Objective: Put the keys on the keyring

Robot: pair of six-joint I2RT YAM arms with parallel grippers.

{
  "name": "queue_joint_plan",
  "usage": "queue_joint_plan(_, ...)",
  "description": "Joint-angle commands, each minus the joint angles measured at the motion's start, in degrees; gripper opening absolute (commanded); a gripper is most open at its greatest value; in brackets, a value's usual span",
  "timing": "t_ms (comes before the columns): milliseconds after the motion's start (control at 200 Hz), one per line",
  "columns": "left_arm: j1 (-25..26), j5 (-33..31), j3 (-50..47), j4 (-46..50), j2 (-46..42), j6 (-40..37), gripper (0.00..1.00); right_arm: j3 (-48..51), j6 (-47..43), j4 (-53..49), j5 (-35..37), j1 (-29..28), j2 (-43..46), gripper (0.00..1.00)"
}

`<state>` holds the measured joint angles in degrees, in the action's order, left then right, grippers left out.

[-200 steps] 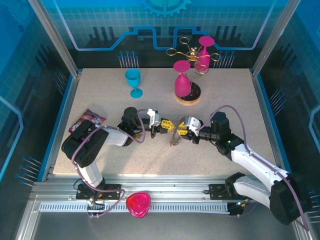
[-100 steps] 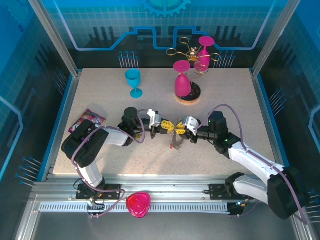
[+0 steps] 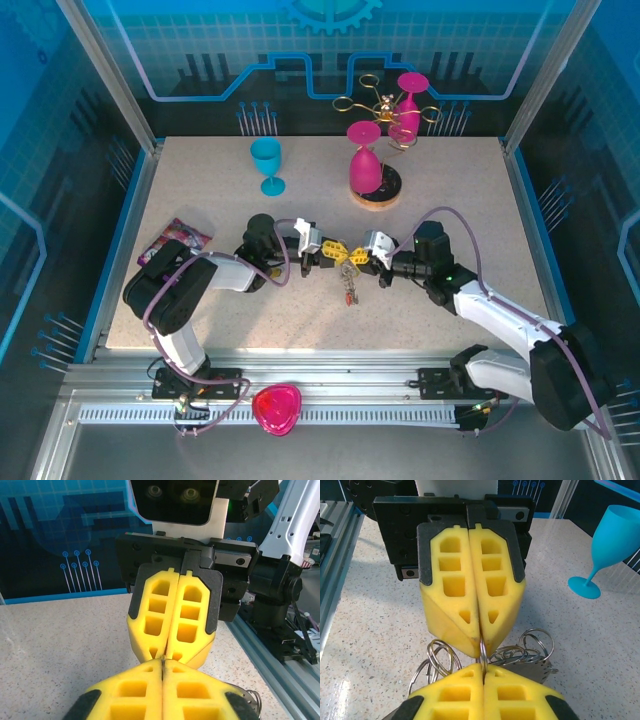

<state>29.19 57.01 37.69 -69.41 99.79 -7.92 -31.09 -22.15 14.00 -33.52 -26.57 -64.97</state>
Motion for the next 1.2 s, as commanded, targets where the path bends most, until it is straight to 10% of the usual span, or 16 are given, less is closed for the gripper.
queue_joint_plan(0,0.3,-2.5,-1.3,0.7,-0.9,-2.3,0.18,-3.2,-2.4,-5.2,-1.5,-0.9,-0.3,0.00)
queue_joint_plan(595,2.0,-9.8,4.5,44.9,-8.7,-25.0,0.27,-17.1,-10.7,-31.0,9.0,-6.1,-7.5,0.00)
queue_joint_plan(1001,2.5,-9.2,5.8,50.6,-12.0,-27.3,0.00,-20.7,-10.1,-32.5,9.1,-7.8,-7.1,0.00)
queue_joint_plan(1106,2.5,-8.1,3.5,45.2,-13.4,-24.8,0.00,-13.8,-5.0,-22.6,4.0,-4.7,-2.1,0.33)
queue_joint_plan(1196,2.5,-6.9,1.1,38.8,-13.8,-22.1,0.00,-7.7,0.1,-12.3,0.5,-2.3,1.5,0.41)
